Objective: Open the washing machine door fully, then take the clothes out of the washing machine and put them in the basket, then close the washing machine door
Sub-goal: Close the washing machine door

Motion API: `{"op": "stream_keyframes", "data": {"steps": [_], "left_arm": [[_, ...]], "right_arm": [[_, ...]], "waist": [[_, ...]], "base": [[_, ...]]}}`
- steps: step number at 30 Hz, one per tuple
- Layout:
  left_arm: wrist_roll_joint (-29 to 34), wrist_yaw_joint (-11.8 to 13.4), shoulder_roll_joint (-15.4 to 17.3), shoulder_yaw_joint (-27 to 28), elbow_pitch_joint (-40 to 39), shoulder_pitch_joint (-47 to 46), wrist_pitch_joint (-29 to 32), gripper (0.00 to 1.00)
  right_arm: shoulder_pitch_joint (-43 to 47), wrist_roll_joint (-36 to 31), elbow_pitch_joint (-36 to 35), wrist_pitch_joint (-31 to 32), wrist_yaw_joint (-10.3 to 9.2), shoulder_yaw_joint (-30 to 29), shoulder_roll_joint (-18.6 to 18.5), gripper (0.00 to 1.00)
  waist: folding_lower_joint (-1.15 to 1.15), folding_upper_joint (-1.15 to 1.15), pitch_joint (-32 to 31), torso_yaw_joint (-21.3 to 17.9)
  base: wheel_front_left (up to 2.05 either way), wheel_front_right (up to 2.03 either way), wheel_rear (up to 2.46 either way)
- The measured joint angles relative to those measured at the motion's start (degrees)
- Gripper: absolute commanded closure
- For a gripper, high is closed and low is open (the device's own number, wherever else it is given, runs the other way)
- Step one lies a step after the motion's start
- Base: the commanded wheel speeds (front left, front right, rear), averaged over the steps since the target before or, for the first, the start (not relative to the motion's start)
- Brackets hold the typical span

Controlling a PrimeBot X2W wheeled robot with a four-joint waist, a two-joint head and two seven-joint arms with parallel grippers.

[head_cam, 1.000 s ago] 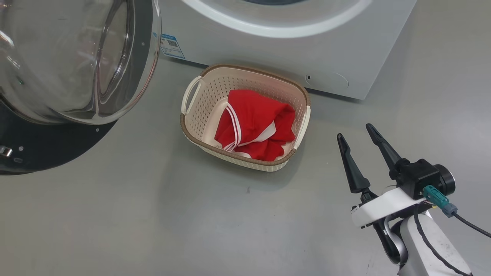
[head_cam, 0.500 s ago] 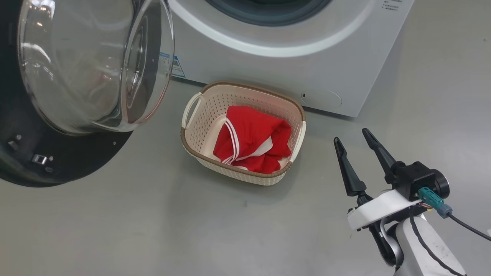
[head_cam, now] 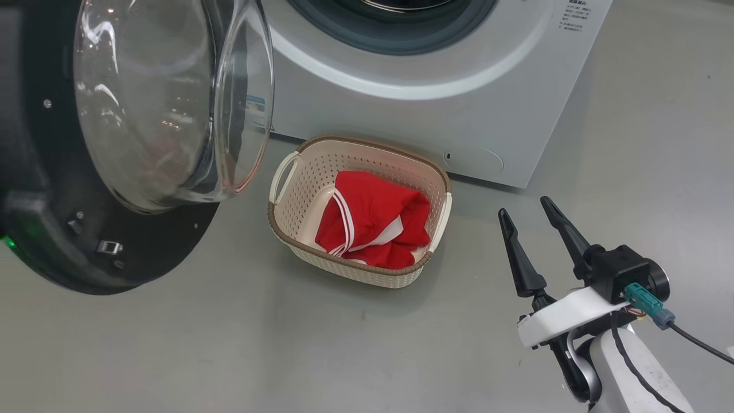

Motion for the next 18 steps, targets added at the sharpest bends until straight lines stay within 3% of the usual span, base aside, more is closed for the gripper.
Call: {"op": "stream_keyframes", "data": {"steps": [11, 18], "left_arm": [[-1.6, -1.4, -4.9, -3.5, -4.6, 2.7, 7.5, 1.0], [-2.6, -1.5, -6.6, -3.8, -7.8, 3.7, 8.5, 1.0]], "right_arm": [[0.8, 0.0, 0.1, -0.2, -0.01, -0.2, 0.2, 0.0], [1.0, 0.0, 0.0, -0.2, -0.01, -0.2, 0.3, 0.0]], "waist": [[0.0, 0.0, -0.9, 0.4], [0.0, 0.0, -1.3, 0.7]], "base": [[0.0, 0.0, 0.0], [0.0, 0.0, 0.0]]}}
